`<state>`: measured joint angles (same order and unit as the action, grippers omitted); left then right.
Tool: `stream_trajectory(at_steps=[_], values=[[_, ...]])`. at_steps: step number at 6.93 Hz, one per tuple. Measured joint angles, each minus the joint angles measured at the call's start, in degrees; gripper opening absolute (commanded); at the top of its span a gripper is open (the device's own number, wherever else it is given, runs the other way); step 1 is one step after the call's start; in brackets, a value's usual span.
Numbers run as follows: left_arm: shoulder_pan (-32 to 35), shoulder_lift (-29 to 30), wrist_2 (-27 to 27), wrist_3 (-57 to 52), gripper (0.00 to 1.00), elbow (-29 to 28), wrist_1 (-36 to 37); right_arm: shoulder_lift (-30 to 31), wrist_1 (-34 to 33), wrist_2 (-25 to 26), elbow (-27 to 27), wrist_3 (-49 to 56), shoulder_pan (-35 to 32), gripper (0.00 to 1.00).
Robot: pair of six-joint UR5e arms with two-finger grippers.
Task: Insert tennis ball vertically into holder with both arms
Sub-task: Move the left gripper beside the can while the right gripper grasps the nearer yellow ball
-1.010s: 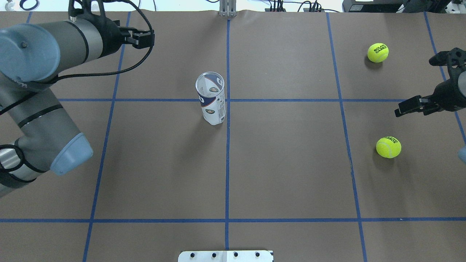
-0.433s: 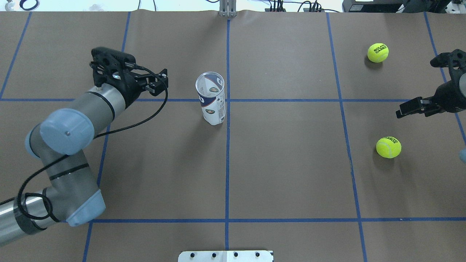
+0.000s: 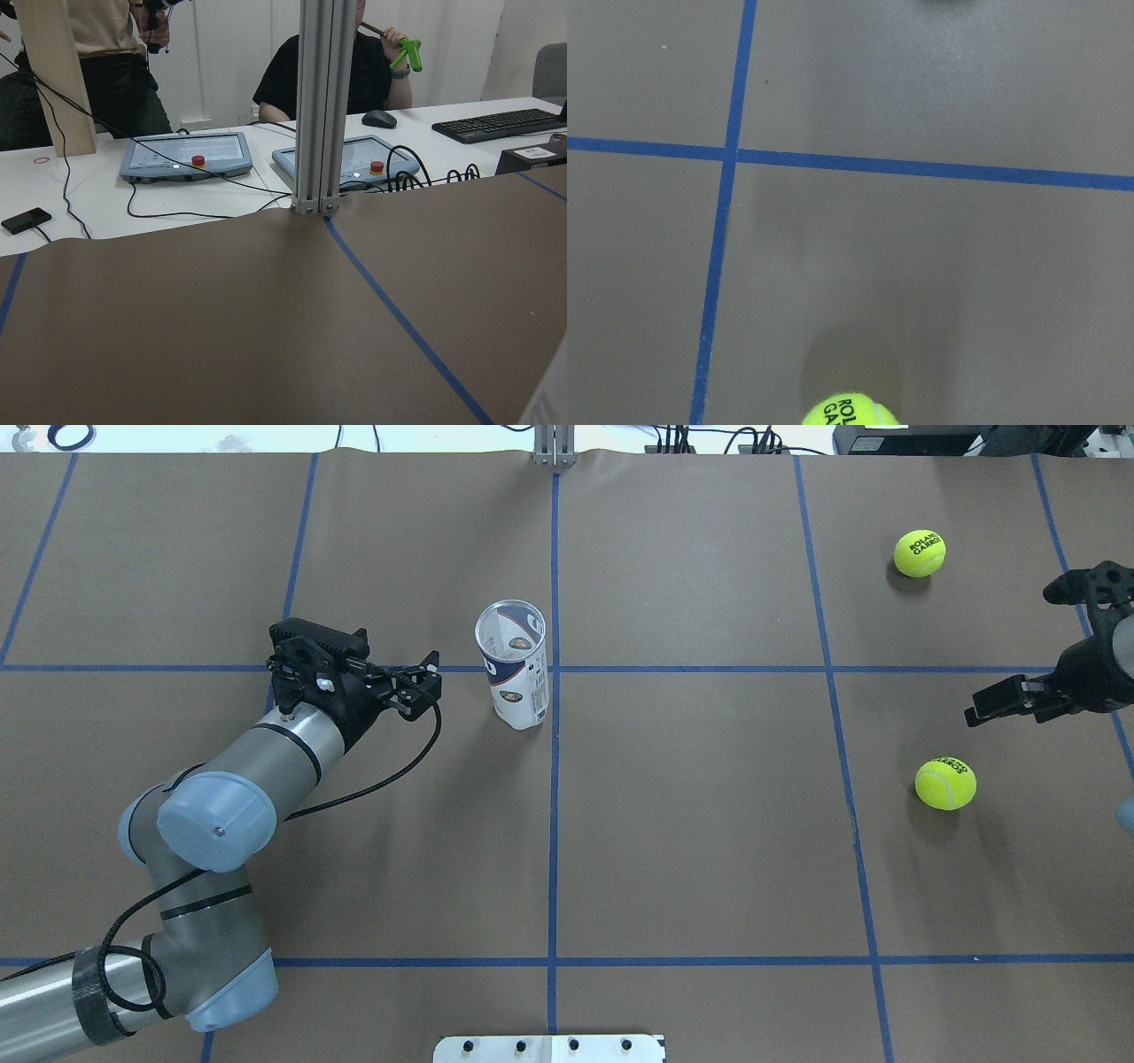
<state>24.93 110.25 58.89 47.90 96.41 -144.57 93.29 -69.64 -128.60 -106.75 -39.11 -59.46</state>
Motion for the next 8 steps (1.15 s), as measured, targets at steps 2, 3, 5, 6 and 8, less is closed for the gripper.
stream_trajectory(at_steps=[2, 3, 5, 6, 8], values=[[-0.4, -0.2, -0.1, 0.0, 0.99, -0.1, -0.2, 0.2, -0.1, 0.6, 0.3, 0.0, 4.6, 1.0], [-0.4, -0.3, -0.1, 0.0, 0.99, -0.1, -0.3, 0.1, -0.1, 1.8, 1.0, 0.0, 7.5, 1.0], [-0.3, -0.5, -0.1, 0.0, 0.99, -0.1, -0.3, -0.3, -0.1, 3.7, 2.5, 0.2, 10.4, 1.0], [-0.3, -0.6, -0.2, 0.0, 0.99, -0.1, -0.3, -0.4, -0.1, 4.2, 3.2, 0.5, 11.1, 1.0], [-0.3, -0.6, -0.1, -0.1, 0.99, 0.0, -0.3, -1.2, -0.2, 4.5, 4.5, 0.8, 11.9, 0.71]])
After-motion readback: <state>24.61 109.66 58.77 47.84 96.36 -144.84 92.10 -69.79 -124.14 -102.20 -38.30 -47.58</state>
